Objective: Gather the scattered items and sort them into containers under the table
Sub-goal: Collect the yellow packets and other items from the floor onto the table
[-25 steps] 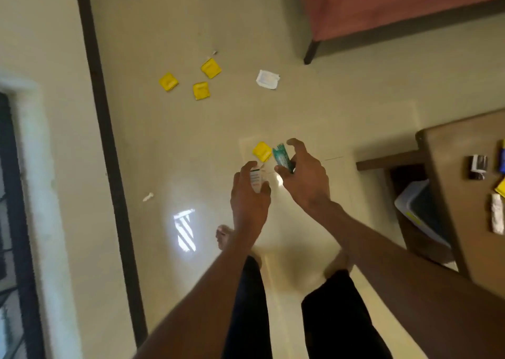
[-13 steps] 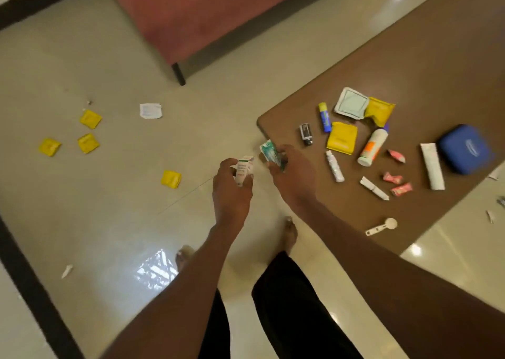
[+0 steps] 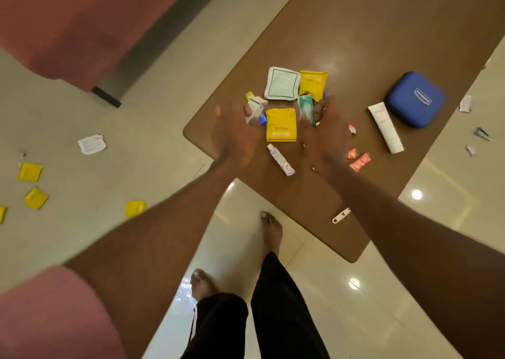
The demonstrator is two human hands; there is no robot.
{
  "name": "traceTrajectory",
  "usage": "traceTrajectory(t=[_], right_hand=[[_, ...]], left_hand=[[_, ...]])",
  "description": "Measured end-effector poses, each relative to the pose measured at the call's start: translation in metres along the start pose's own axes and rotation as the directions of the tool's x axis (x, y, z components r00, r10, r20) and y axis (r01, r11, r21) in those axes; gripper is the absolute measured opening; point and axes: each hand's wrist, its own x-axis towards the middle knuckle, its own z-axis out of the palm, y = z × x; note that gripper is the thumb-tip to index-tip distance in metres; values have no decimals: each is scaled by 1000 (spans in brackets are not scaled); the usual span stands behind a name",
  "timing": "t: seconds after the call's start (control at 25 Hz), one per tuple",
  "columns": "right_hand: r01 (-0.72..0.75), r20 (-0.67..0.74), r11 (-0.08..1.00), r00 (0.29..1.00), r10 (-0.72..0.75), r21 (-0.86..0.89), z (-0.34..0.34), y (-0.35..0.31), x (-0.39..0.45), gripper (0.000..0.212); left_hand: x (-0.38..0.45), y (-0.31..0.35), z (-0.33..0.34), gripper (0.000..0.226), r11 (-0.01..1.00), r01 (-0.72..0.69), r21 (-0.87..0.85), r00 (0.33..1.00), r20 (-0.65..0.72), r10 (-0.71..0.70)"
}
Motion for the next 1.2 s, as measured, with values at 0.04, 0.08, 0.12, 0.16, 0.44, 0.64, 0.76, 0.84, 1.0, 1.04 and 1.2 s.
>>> traceTrajectory(t=[0.04, 0.08, 0.12, 0.16, 0.44, 0.64, 0.76, 0.84, 1.0, 1.04, 1.2], right_hand=[[10, -17, 1000, 1000, -10, -11, -4, 4, 20, 20], [12, -32, 1000, 999, -13, -27, -9, 8, 40, 16], [3, -47, 999, 999, -5, -40, -15, 13, 59, 13], [-15, -54, 998, 998, 12, -59, -20, 19, 76, 10], [-45, 67, 976, 996, 60, -211, -23, 56, 140, 17], [-4, 15, 957, 1000, 9, -289, -8, 55, 137, 24], [158, -68, 966, 982, -175, -203, -5, 30, 111, 16], [307, -28, 935, 948, -316, -175, 6, 1, 81, 13], [525, 108, 849, 849, -517, -61, 36, -59, -1, 10], [566, 145, 824, 818, -557, -28, 49, -74, -26, 8], [641, 381, 762, 685, -621, 90, 109, -114, -112, 8]], left_hand=[[18, 10, 5, 11, 999, -44, 12, 999, -8, 44], [37, 20, 12, 9, 996, -78, 29, 997, -11, 79], [55, 29, 18, 8, 994, -94, 62, 996, -8, 94], [71, 37, 23, 9, 989, -98, 115, 995, 4, 98], [147, 56, 67, 31, 888, -147, 436, 988, 113, 109], [152, 44, 69, 42, 926, -143, 348, 983, 159, 92], [113, 37, 53, 45, 966, -70, 247, 997, -17, 77], [66, 24, 27, 40, 998, 6, 56, 987, -161, 3], [-47, -29, -18, 29, 979, 203, -37, 926, -319, -204], [-74, -51, -32, 29, 959, 280, -40, 905, -321, -278], [-154, -143, -78, 28, 848, 527, -61, 817, -239, -525]])
